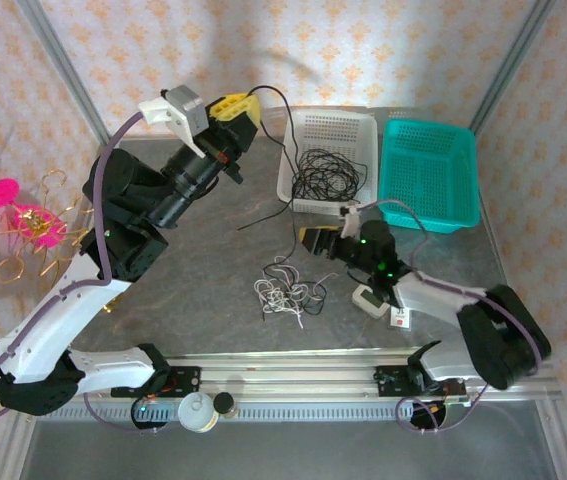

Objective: Untangle the cables

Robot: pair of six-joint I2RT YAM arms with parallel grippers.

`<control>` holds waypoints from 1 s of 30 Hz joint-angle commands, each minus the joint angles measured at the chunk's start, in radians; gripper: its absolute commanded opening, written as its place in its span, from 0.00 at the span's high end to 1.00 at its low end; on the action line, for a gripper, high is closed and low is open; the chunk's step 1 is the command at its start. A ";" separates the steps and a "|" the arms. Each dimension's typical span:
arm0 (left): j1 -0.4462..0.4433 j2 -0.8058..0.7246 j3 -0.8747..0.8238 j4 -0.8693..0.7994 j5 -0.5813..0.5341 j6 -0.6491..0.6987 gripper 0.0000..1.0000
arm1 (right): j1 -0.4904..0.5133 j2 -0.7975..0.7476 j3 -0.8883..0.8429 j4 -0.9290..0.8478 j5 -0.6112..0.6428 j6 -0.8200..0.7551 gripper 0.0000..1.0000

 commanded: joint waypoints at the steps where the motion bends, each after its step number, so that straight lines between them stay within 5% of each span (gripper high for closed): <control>1: -0.006 -0.001 0.024 -0.009 0.010 0.008 1.00 | -0.033 -0.134 -0.047 -0.058 -0.015 -0.016 0.25; 8: -0.007 0.007 0.023 -0.016 0.016 0.002 1.00 | -0.025 -0.215 -0.087 0.092 -0.239 -0.036 0.16; 15: -0.006 0.006 0.009 -0.004 0.026 -0.016 1.00 | 0.079 -0.045 0.008 0.153 -0.220 -0.100 0.20; 24: -0.007 0.001 0.013 -0.005 0.037 -0.027 1.00 | 0.081 0.161 0.099 0.213 -0.087 -0.117 0.41; 30: -0.007 -0.013 0.003 -0.013 0.034 -0.026 1.00 | 0.080 0.235 0.129 0.245 -0.080 -0.099 0.67</control>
